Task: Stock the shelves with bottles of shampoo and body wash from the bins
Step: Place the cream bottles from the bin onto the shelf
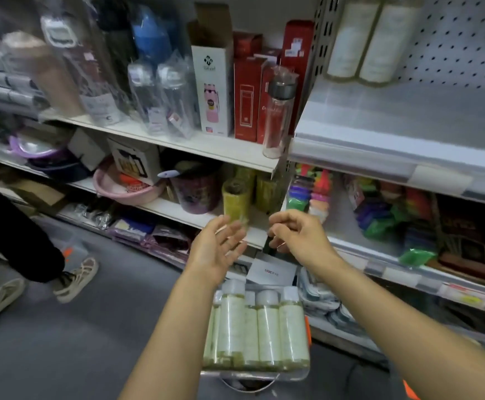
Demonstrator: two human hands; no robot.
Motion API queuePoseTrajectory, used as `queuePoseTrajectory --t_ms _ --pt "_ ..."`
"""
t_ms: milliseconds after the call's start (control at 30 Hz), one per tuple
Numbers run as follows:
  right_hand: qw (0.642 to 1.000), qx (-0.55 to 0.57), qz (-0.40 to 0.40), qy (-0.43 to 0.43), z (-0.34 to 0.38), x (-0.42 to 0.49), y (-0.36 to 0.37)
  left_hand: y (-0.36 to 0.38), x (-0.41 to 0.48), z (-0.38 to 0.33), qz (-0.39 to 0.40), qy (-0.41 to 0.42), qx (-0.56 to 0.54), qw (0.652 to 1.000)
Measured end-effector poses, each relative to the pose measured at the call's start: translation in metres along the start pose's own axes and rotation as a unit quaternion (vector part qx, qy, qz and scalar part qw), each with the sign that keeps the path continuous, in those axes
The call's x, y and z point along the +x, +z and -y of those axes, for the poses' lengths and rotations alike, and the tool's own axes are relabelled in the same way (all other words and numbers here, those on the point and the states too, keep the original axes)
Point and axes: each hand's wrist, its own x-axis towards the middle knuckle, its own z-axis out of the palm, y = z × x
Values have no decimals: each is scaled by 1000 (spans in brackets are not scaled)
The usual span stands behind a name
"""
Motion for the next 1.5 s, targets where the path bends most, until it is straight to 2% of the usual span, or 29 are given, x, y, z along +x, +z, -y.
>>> queuePoseTrajectory --t_ms 300,500,633,833,1067,1300,1500 --pt "970 15 79 228 -149 24 41 -93 70 107 -142 -158 -20 977" --pt "924 38 114 363 -247 33 89 -136 112 157 -236 -160 107 952" --pt "902 36 124 411 -295 34 118 -152 133 180 -218 -187 161 944" --pt "891 44 116 437 -345 36 151 -170 154 203 -192 -212 173 942" --pt "890 65 76 445 -349 37 156 -165 158 207 -176 -237 172 940" --pt "911 59 84 399 -326 20 134 -155 135 201 -158 -241 207 935" --pt "927 47 108 355 -271 8 105 -137 105 179 -102 -229 232 940"
